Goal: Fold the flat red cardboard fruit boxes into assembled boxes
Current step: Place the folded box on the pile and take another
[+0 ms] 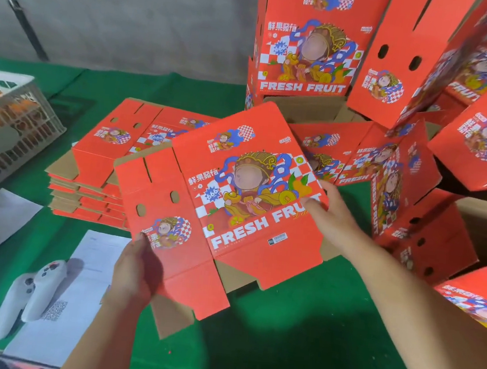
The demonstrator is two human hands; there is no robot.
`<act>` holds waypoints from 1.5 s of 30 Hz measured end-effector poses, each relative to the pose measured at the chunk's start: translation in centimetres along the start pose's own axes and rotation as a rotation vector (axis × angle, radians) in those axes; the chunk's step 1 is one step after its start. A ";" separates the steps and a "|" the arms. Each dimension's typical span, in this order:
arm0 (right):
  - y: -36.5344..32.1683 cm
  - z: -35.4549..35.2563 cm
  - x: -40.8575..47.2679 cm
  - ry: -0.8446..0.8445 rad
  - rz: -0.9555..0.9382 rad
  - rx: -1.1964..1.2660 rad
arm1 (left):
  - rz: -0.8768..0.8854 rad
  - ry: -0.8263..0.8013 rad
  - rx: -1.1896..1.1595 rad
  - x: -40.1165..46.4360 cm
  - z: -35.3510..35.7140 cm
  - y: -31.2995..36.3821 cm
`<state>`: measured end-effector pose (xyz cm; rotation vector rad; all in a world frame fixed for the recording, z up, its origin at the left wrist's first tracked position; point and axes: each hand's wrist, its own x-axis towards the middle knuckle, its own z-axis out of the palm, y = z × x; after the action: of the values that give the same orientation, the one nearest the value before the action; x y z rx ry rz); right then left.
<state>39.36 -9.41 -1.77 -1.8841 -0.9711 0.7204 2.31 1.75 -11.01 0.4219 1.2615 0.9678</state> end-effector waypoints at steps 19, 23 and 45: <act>-0.9 -4.7 2.1 0.088 0.002 -0.047 | 0.035 -0.520 -0.045 -0.5 5.7 -0.2; 0.4 -6.7 1.6 0.082 0.157 0.027 | 0.147 -0.387 0.048 0.1 7.1 1.4; 5.8 -8.9 -1.2 0.403 0.328 0.428 | 0.545 -0.274 0.695 -1.5 15.1 -0.1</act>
<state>47.67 -16.10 -2.81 -1.7216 -0.2306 0.6391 16.33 3.93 -5.71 1.4487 1.2257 0.8479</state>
